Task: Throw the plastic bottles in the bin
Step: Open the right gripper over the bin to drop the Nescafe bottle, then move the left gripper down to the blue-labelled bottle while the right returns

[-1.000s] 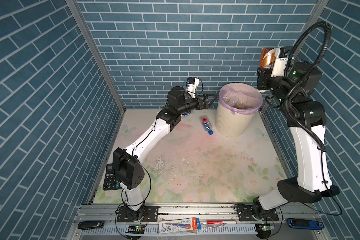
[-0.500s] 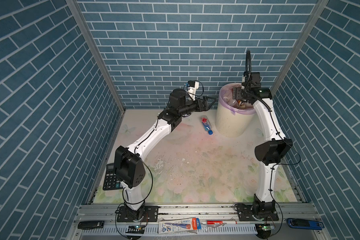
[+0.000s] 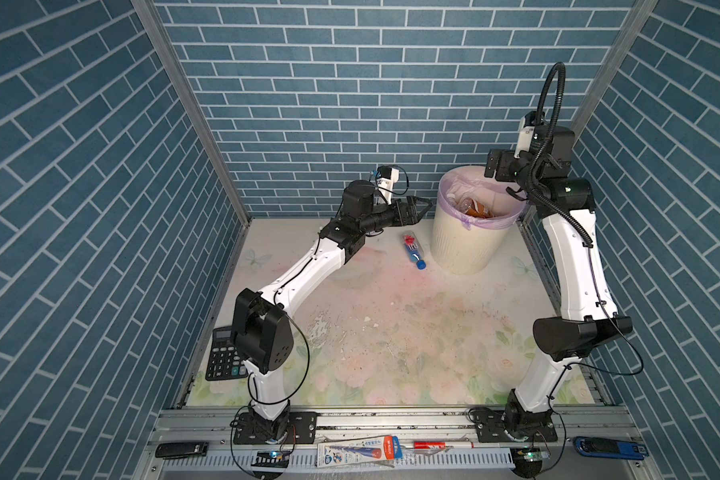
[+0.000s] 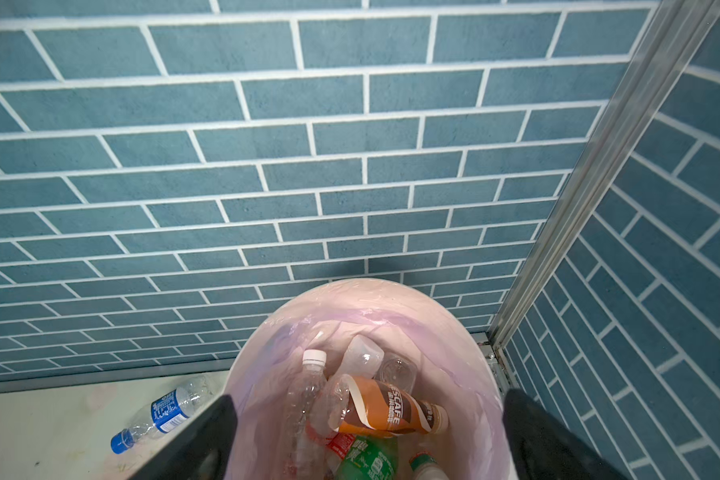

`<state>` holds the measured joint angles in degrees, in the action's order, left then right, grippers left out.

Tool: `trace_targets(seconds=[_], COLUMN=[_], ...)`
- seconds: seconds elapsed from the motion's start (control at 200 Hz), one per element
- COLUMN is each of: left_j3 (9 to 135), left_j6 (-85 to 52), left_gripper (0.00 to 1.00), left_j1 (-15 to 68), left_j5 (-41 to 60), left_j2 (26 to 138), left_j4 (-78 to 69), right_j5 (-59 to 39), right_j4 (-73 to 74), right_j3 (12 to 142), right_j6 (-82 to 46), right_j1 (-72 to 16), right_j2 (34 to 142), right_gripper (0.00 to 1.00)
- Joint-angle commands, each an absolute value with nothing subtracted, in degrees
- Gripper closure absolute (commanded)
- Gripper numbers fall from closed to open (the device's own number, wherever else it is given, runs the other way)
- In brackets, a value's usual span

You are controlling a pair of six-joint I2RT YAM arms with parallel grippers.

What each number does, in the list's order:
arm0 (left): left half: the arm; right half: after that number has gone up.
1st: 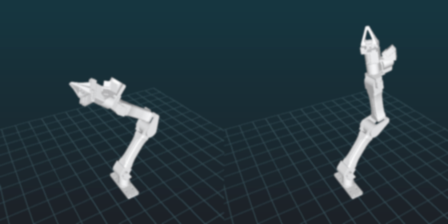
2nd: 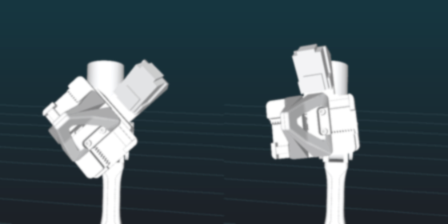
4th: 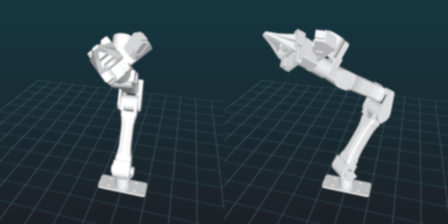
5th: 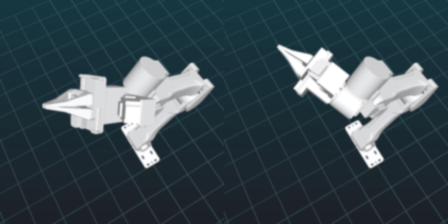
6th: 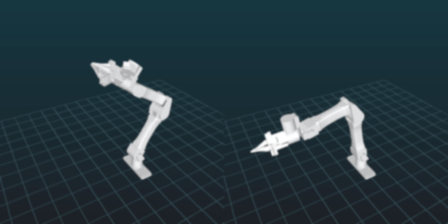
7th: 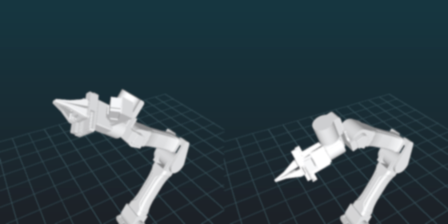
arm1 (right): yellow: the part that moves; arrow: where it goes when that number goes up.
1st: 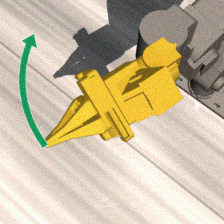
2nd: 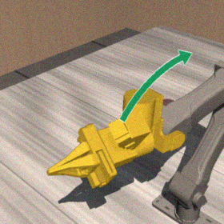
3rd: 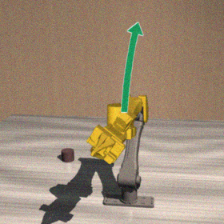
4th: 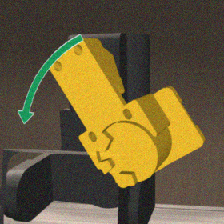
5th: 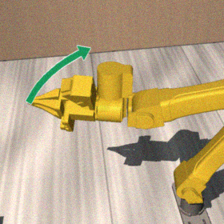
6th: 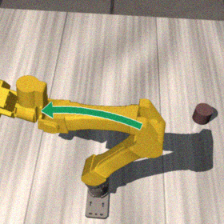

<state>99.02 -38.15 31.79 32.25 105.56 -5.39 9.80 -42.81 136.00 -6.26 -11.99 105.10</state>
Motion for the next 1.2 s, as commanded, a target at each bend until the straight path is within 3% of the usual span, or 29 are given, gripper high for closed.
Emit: trace_targets(seconds=[0.0,0.495,0.735,1.015,1.195], left_j3=[98.21,93.39,108.33,117.05,115.05], left_j6=[-37.33,-39.83,-25.49,-18.02,-19.26], left_gripper=[0.01,0.01,0.01,0.01,0.01], left_j1=[31.69,22.66,16.79,14.17,13.73], left_j5=[31.67,26.9,14.05,8.88,10.24], left_j2=[105.39,104.69,117.03,129.68,131.88], left_j4=[-4.99,-0.79,28.19,36.44,34.33], right_j5=[7.71,6.43,3.05,-0.93,-1.98], right_j4=[-42.53,-32.8,-30.1,-29.45,-28.91], right_j3=[133.18,113.9,109.91,108.54,106.3], right_j6=[-8.17,-3.0,-4.47,-6.96,-8.35], right_j1=[-12.47,-24.51,-30.69,-34.67,-34.94], right_j2=[104.68,97.73,101.75,105.82,105.93], right_gripper=[0.01,0.01,0.01,0.01,0.01])
